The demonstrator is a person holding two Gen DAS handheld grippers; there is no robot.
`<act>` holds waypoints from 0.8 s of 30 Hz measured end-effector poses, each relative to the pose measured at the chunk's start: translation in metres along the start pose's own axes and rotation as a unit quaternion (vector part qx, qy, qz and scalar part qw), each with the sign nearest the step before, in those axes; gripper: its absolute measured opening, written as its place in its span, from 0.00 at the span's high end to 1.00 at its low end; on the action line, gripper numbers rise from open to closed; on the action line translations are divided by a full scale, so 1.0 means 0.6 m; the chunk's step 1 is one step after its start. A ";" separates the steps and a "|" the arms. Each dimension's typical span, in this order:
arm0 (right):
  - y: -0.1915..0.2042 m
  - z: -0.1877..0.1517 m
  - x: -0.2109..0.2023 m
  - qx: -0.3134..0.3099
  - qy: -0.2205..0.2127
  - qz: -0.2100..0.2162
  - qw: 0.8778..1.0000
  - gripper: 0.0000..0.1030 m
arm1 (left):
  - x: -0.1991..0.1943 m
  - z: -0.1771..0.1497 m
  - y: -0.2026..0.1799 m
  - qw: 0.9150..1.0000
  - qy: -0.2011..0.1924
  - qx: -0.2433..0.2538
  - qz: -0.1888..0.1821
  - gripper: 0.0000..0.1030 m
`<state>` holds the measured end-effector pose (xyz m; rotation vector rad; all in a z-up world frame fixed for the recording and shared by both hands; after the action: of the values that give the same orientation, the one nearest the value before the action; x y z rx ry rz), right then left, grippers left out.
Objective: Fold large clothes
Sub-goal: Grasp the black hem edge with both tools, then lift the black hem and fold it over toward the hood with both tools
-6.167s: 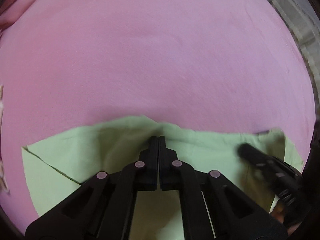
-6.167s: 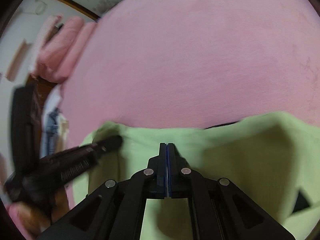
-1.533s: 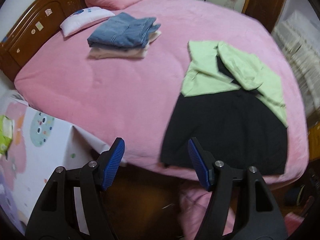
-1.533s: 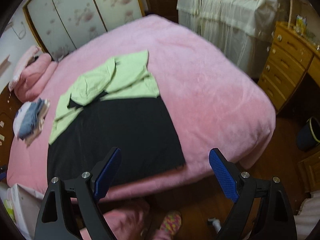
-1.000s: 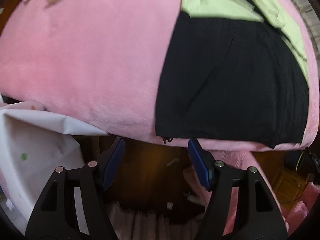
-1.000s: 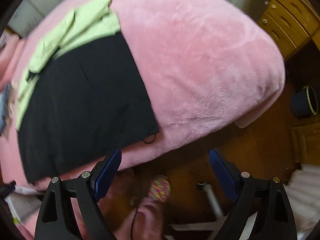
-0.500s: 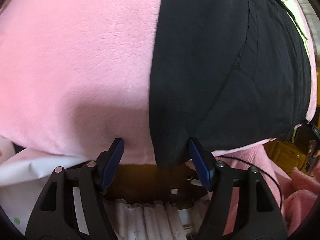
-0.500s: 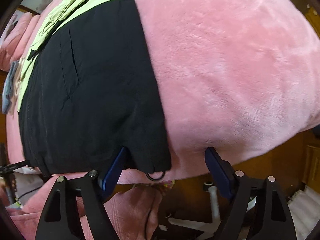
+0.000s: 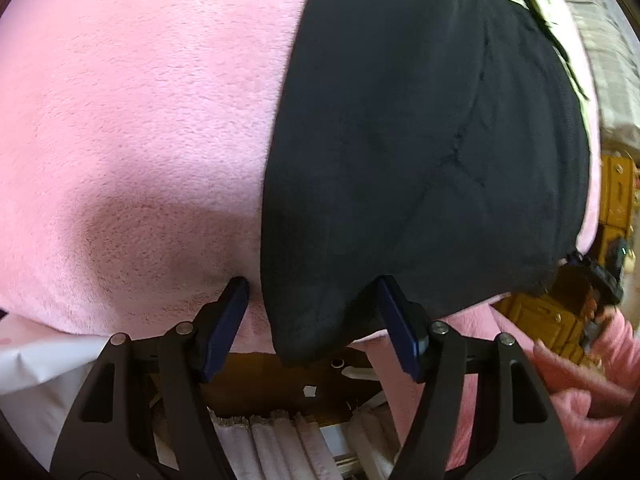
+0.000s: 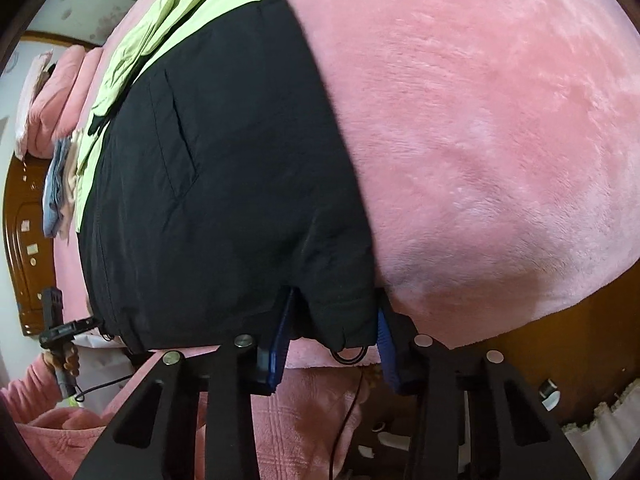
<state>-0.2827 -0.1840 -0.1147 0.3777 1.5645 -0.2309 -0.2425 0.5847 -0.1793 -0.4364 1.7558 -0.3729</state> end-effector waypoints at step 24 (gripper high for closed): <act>0.167 -0.003 -0.215 0.182 -0.046 0.106 0.976 0.86 | -0.204 0.052 -0.242 0.975 -0.107 -0.181 -0.064 0.97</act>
<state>-0.2467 -0.1034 0.0223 0.8058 1.3768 -0.3659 -0.1738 0.5156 -0.0133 -0.8237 1.5881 -0.0865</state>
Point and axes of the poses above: each gripper's, at about its wrist camera, not at the fingertips, and x roughly the way its jaws point, y to its left, z to its top, the point moved 3 cm from there along x, roughly the way its jaws point, and after that the axes turned 12 degrees about -z, right-handed, at the moved point
